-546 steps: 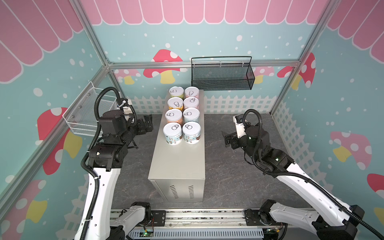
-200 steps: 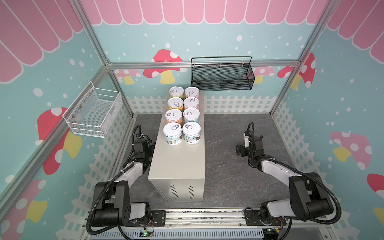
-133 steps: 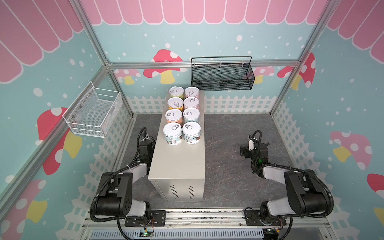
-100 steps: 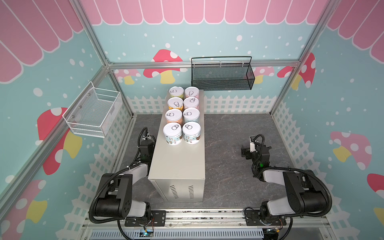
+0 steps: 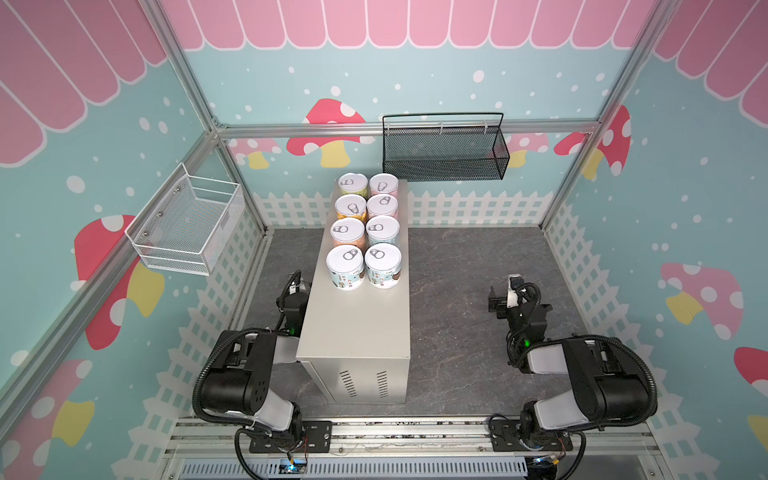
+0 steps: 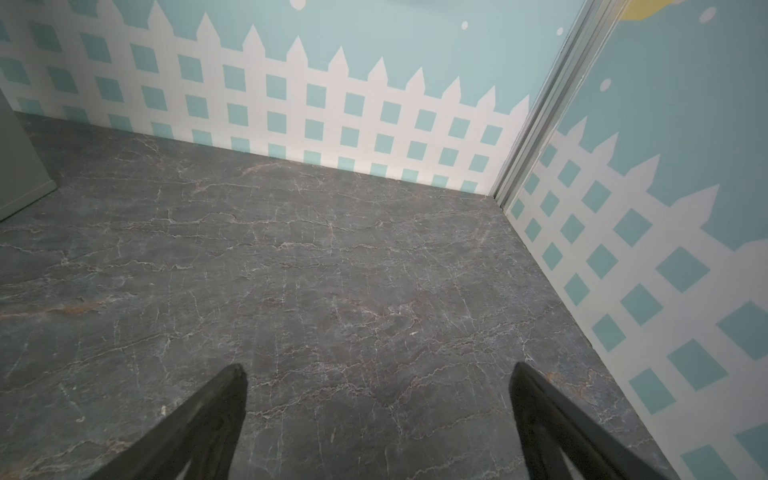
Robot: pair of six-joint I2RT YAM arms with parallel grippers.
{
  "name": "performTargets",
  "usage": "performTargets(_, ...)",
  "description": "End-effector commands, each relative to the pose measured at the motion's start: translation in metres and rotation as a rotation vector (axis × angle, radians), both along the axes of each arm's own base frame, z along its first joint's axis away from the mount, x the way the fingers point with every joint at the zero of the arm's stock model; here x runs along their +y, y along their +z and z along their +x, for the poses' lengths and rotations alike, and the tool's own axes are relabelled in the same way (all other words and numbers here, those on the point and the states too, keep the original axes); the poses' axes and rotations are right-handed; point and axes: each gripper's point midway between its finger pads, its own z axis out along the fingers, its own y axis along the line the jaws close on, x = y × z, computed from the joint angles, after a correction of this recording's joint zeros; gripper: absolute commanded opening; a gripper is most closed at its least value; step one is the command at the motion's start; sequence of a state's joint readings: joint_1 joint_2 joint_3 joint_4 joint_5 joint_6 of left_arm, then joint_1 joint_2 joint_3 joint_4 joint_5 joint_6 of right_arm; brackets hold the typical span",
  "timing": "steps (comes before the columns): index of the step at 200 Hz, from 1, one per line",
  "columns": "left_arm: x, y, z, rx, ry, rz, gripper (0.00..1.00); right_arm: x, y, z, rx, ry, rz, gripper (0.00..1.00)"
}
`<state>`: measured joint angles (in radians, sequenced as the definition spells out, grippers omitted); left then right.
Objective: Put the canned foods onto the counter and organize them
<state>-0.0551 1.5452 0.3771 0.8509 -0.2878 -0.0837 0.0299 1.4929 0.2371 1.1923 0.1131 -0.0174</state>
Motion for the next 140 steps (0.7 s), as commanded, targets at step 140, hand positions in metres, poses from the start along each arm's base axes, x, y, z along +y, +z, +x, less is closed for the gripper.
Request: performTargets(140, -0.011, 0.015, 0.01, -0.043, -0.093, 0.008, 1.0, 0.0, 0.007, -0.004, -0.063, 0.02, 0.007, 0.99)
